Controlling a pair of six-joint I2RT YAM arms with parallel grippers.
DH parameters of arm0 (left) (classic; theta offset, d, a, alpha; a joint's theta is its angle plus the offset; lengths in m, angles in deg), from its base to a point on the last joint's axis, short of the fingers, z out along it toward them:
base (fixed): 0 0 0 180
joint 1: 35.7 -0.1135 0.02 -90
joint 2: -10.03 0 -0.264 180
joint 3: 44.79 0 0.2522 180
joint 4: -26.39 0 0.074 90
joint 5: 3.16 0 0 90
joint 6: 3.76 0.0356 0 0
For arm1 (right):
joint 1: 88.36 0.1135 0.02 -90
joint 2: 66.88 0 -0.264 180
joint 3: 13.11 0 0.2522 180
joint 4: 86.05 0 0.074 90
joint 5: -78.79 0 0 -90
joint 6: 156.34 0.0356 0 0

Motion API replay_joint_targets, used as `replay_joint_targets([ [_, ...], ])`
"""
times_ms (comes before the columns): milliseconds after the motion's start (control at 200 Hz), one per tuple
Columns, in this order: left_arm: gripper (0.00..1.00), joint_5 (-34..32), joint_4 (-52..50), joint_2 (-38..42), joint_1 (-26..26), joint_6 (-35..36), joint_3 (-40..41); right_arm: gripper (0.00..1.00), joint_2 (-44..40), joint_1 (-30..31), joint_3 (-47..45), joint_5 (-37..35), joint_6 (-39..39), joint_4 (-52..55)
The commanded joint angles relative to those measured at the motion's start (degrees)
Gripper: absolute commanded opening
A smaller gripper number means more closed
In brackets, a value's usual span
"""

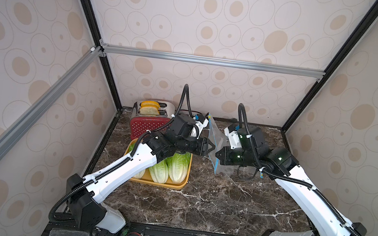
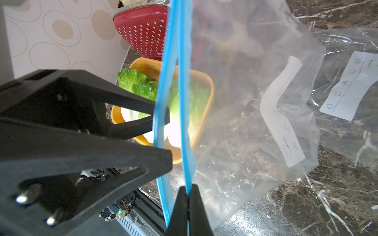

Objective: Put the chinese cabbages into a zipper bag and zip it
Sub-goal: Open the zipper of the food storage bag.

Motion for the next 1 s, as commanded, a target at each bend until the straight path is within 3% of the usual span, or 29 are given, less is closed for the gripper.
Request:
replay_joint_targets([
  [0,0.52,-2.3,-3.0,1.1,-0.7,1.0,-0.6,0.00,-1.8,0.3,1.2,-0.9,0.0,0.2],
  [195,0.51,-2.0,-0.4,1.5,-1.0,-0.6,1.3,0.00,-1.3,0.3,1.3,0.0,0.0,0.1],
  [335,0.51,2.4,2.4,-1.4,-1.0,-2.3,-1.0,0.00,-0.9,0.3,1.2,0.6,0.2,-0.5],
  [431,0.50,-0.4,1.7,-2.6,-1.0,-3.2,-2.0,0.00,-0.8,0.3,1.3,1.2,-0.1,-1.1],
  [526,0.35,-6.9,-5.6,-5.6,-1.2,-2.4,-6.0,0.00,-0.7,0.3,1.6,0.2,-0.2,-0.6],
  [616,0.18,-8.1,-4.3,-6.1,-1.1,-2.8,-5.8,0.00,-0.5,0.3,1.6,-1.2,-0.5,0.6],
  [746,0.07,-7.6,-2.0,-5.4,-0.9,-3.5,-5.9,0.00,0.0,0.3,1.9,-5.4,-0.4,2.5],
  [796,0.00,-7.7,-1.6,-5.0,-0.4,-3.7,-6.3,0.14,0.5,0.1,2.3,-6.8,-0.5,3.1],
  [831,0.00,-7.6,-1.4,-4.7,-0.1,-3.5,-6.6,0.20,1.4,0.1,3.3,-7.6,-0.5,4.2],
  [996,0.00,-6.4,-1.4,-4.4,1.5,-3.8,-7.9,0.27,4.5,-0.6,7.1,-9.5,-1.7,4.3],
])
